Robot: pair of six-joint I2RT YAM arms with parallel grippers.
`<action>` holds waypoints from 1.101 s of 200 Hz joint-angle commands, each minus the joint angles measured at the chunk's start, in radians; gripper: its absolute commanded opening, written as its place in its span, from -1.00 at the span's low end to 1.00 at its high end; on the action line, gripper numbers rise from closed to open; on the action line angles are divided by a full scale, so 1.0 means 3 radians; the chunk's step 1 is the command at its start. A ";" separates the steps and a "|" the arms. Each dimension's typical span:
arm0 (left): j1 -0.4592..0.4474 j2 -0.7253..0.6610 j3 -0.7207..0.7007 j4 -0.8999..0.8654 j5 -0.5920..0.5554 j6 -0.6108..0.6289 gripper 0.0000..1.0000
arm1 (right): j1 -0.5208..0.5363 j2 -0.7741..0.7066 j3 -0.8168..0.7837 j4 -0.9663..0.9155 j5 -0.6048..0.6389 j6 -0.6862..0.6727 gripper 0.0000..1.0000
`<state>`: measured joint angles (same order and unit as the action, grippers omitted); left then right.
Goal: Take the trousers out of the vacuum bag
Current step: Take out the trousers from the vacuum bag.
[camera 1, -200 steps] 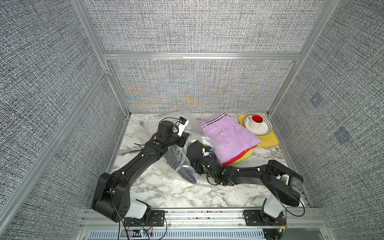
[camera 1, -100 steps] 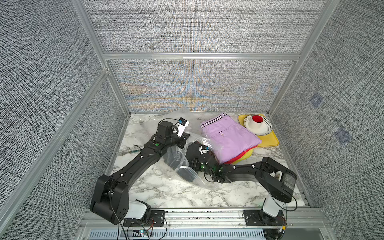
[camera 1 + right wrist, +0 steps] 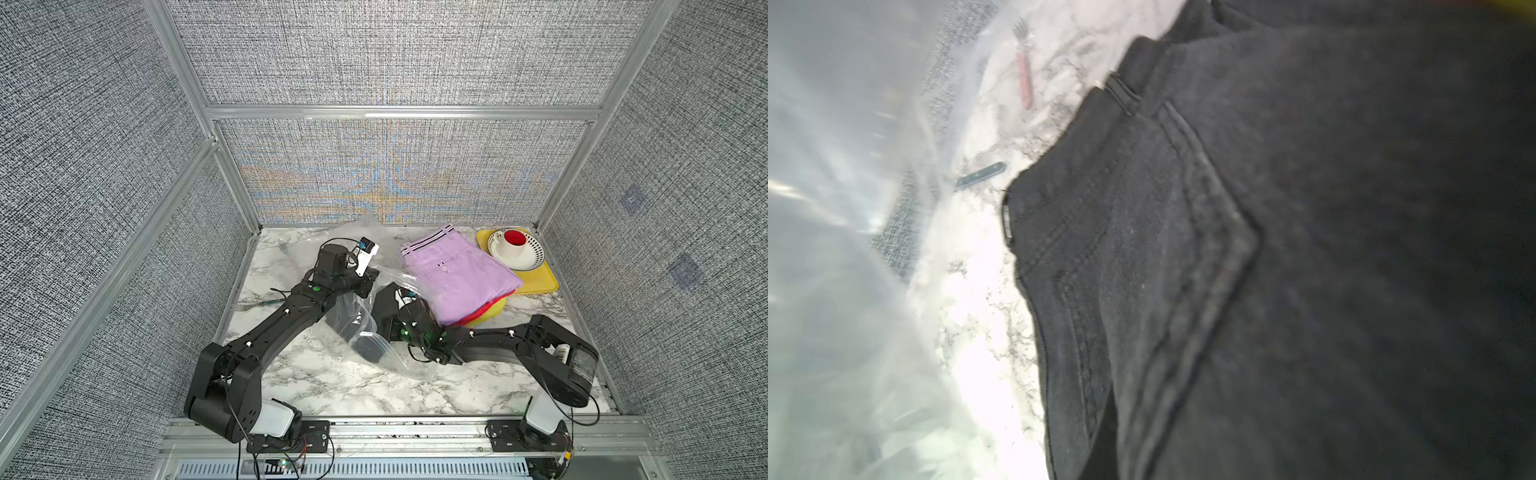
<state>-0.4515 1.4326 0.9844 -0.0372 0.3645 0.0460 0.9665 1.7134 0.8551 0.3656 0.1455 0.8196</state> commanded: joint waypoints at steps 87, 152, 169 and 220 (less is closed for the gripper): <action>-0.0003 0.0124 -0.0075 0.0230 -0.0114 0.0006 -1.00 | 0.0081 -0.1293 0.0143 -0.0867 0.0075 -0.1352 -1.00; 0.0000 0.0185 -0.0110 0.0211 -0.0292 -0.0029 -1.00 | 0.0062 -0.1706 0.0411 -0.1180 -0.0795 -0.1946 -1.00; -0.0002 0.0206 -0.0111 0.0201 -0.0345 -0.0033 -1.00 | 0.0061 -0.1866 0.0501 -0.1291 -0.0925 -0.2043 -1.00; -0.0003 0.0285 -0.0106 0.0170 -0.0518 -0.0056 -1.00 | -0.0102 -0.2439 0.0716 -0.1418 -0.0945 -0.2117 -1.00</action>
<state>-0.4519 1.5116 0.9546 0.0051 0.2577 0.0399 0.9588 1.0397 1.0260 -0.1375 -0.1127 0.2245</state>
